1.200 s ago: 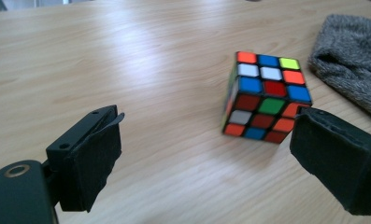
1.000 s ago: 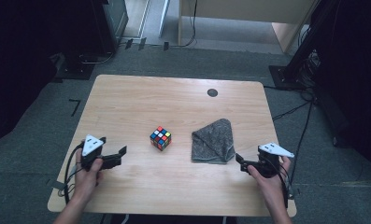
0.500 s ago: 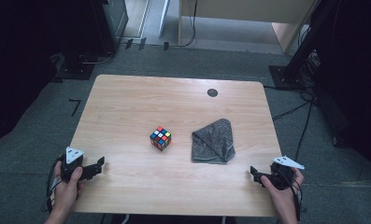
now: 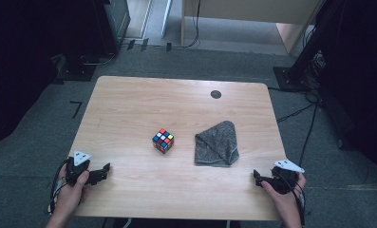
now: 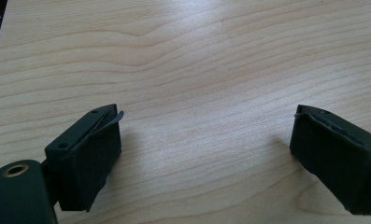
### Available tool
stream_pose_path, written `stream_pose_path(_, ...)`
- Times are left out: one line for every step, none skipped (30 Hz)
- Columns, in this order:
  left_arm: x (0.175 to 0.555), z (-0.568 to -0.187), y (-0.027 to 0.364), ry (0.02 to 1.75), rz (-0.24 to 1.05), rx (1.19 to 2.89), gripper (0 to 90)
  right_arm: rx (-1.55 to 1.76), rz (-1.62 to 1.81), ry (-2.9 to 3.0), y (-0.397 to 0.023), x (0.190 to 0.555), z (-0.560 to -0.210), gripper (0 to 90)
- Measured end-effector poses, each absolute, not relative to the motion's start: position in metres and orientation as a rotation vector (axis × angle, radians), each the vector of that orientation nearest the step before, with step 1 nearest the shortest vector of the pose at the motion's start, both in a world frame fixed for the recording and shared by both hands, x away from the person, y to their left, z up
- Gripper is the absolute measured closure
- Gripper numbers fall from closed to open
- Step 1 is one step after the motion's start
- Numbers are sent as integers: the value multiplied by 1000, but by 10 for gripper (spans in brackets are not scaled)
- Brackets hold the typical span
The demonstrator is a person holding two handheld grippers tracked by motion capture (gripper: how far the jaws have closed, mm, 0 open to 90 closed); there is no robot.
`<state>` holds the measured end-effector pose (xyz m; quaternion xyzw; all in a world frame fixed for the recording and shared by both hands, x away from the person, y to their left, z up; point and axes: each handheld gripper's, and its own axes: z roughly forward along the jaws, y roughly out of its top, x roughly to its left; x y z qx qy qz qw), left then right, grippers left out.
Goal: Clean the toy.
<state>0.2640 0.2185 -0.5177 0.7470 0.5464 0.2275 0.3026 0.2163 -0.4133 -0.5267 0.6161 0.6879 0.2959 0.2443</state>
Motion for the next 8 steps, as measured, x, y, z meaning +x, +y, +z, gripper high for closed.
stream_pose_path(264, -518, 219, 1448, 603, 1981, 91, 1683, 808, 1878, -413, 216, -527, 0)
stream_pose_path(264, -518, 219, 1449, 603, 1980, 91, 1682, 808, 1878, -413, 216, -527, 0)
stream_pose_path(264, -518, 219, 1449, 603, 1980, 91, 1682, 808, 1879, -413, 216, -527, 0)
stream_pose_path(264, -518, 219, 1448, 603, 1981, 91, 1683, 808, 1878, -413, 216, -527, 0)
stream_pose_path(264, -518, 219, 1447, 602, 1983, 90, 1683, 808, 1878, -413, 216, -527, 0)
stream_pose_path(264, -518, 219, 1446, 601, 1984, 88, 1683, 808, 1878, -413, 216, -527, 0)
stream_pose_path(265, -518, 218, 1446, 601, 1984, 86, 1684, 808, 1876, -413, 216, -527, 0)
stream_pose_path(265, -518, 218, 1445, 601, 1985, 84, 1685, 807, 1874, -414, 216, -527, 0)
